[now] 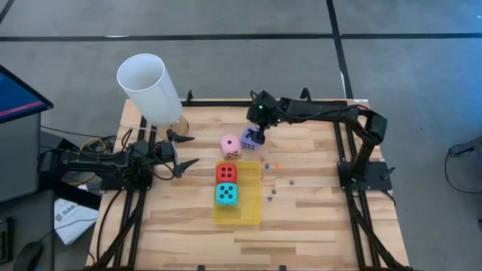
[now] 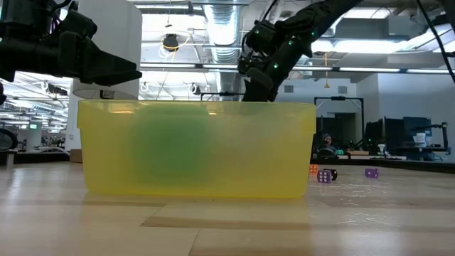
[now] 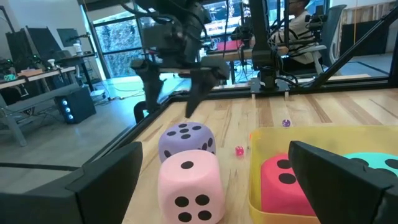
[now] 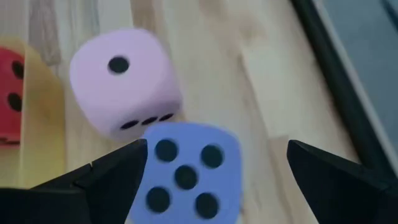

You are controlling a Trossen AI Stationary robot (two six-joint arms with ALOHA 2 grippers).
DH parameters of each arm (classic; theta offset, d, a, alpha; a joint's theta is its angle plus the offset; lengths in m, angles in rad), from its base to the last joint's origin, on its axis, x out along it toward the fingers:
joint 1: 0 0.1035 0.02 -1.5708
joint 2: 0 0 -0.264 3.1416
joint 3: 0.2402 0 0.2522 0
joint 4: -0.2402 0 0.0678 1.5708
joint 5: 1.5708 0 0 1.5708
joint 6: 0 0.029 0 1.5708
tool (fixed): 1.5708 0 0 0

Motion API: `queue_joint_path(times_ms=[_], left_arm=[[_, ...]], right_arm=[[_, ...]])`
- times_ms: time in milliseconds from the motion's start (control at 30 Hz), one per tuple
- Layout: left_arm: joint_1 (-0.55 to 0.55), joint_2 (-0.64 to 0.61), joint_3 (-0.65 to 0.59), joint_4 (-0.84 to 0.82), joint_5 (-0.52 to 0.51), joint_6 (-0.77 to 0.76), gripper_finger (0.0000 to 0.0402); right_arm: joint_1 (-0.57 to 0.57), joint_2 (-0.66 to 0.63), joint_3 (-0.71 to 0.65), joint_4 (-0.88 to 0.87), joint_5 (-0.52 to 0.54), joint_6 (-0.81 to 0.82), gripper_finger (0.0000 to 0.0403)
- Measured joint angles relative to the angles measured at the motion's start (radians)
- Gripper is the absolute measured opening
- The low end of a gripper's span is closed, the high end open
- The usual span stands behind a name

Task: Pick & Place Dice
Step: Put the violet die into the yellow bin

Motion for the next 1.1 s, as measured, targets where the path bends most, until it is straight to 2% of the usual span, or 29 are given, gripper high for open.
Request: queue_joint_path(times_ms=[233,500,1100], left_arm=[[0.0,0.0,0.0,0.0,0.0,0.0,0.0392],[0.0,0.0,0.0,0.0,0.0,0.0,0.0392],[0.0,0.0,0.0,0.0,0.0,0.0,0.0392]], right_arm=[[0.042,0.002,-0.052,0.01,0.1,0.066,0.0382],[0.059,0.001,-0.096,0.102,0.102,0.107,0.0382],[0.057,0.01,-0.12,0.127,0.099,0.111,0.0382]])
